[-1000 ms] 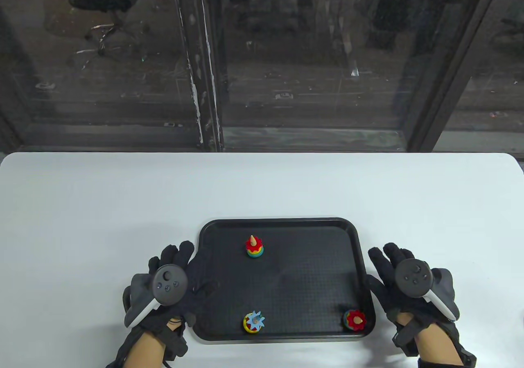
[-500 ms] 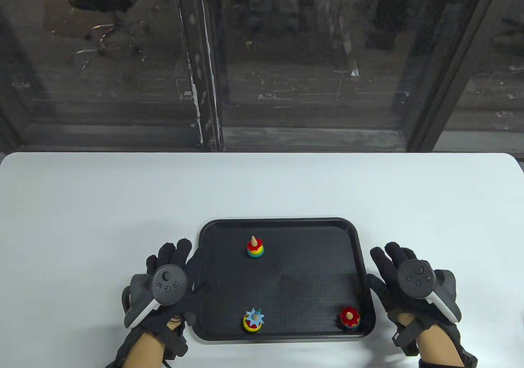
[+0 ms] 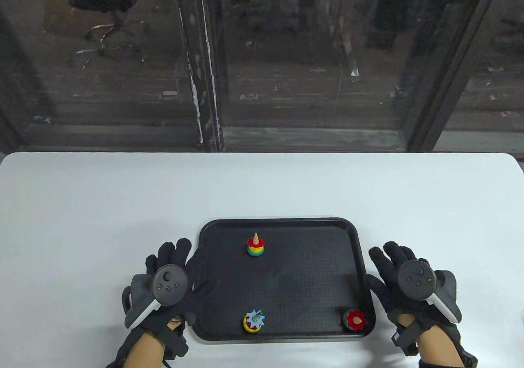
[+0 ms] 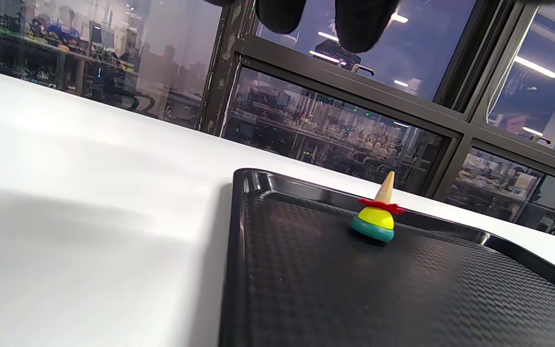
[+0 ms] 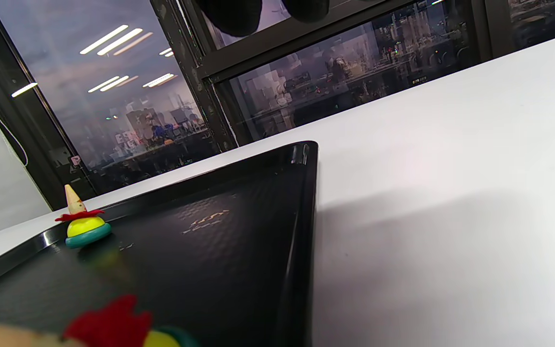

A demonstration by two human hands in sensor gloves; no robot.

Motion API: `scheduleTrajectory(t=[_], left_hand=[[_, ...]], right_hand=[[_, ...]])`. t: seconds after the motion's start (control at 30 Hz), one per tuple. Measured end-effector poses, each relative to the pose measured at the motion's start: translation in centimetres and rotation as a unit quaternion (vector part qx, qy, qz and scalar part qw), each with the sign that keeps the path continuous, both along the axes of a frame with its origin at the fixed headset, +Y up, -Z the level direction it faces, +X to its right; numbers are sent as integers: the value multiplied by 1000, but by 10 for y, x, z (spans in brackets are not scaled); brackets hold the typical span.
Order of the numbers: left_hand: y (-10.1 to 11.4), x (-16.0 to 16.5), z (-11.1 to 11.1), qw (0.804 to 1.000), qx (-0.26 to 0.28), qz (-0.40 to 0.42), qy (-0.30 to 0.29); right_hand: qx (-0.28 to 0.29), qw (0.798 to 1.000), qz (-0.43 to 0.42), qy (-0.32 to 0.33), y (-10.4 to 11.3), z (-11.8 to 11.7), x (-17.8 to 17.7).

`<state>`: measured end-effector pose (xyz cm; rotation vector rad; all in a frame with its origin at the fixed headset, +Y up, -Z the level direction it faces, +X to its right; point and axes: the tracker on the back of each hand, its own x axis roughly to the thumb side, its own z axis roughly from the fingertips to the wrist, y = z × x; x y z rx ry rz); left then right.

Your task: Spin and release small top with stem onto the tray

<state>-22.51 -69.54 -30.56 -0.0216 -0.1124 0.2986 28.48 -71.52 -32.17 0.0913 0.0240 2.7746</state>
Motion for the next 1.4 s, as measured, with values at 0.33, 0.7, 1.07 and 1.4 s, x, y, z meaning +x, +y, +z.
scheduleTrajectory(t=[0.33,0.7,1.07,1.4], left_hand=[[1,0,0,1000,2,3,-4],[0,2,0,1000,-9,-5,-9],[1,3,0,1000,-12,-3,-14],[1,5,-1,1000,-12,-2,-19]], right_hand=[[-8,1000,11,-1,-4,0,-1],[-8,1000,4,1,-3,1,0],[-11,1000,6,3,-4,0,-1],[-25,1000,8,13,-6,-1,-4]])
